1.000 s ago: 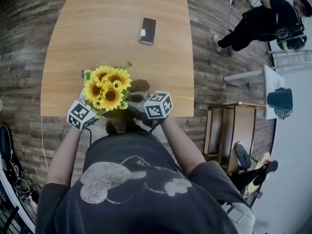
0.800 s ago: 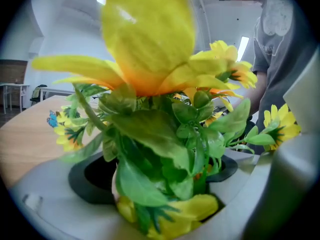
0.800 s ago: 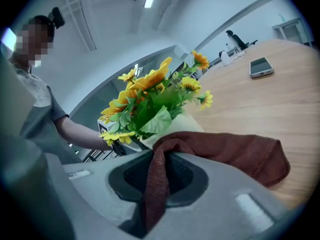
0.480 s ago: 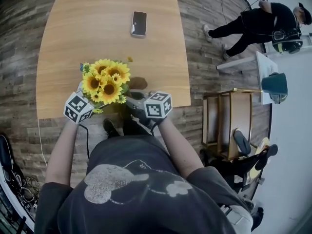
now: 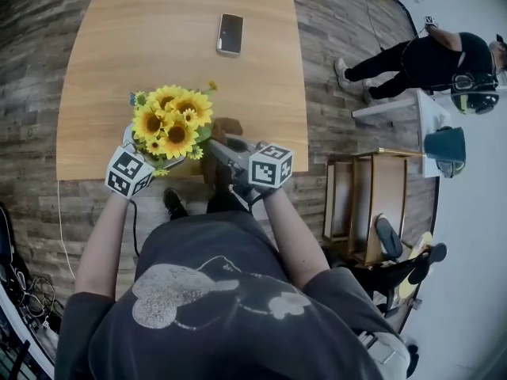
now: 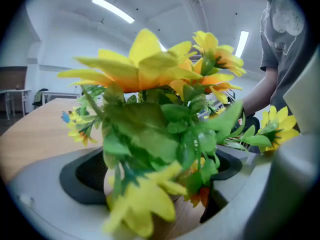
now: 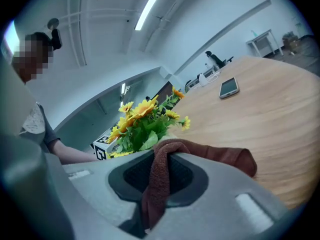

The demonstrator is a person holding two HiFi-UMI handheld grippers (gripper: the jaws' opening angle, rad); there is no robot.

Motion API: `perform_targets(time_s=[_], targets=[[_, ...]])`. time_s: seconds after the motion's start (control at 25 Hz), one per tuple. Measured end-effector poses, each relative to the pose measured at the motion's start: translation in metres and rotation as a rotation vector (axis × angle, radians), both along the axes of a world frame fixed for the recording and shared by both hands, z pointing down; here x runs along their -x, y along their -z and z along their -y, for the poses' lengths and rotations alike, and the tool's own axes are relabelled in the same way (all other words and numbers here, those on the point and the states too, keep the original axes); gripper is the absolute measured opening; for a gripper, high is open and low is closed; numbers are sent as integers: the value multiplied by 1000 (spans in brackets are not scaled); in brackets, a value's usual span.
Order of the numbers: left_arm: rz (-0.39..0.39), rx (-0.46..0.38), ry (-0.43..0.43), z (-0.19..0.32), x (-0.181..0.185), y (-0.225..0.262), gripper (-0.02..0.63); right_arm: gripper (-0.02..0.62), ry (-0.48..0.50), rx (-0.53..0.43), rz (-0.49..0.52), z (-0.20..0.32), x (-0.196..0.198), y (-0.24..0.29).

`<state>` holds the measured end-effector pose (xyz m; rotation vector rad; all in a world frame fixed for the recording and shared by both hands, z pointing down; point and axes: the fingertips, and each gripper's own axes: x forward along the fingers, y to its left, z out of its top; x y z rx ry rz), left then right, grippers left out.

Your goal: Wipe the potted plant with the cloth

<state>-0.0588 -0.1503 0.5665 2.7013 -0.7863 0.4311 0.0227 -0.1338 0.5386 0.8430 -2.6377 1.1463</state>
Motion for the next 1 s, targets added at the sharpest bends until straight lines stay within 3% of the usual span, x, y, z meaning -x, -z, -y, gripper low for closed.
perform_targets(time_s=[0.24,0.52,0.76,1.0], targets=[[10,29,321,-13,26,0,630,44,61,-32,29,29,-21,10],[35,69,603,-21,3,-6,630,45,147,-41,68,59,-47,18],[-62,156,921,-17,-4,-1,630,44,236,-44,90,68,-63,19],[16,122,1118,2,-3,4,630,44,341,-43,111,66,-68,18]])
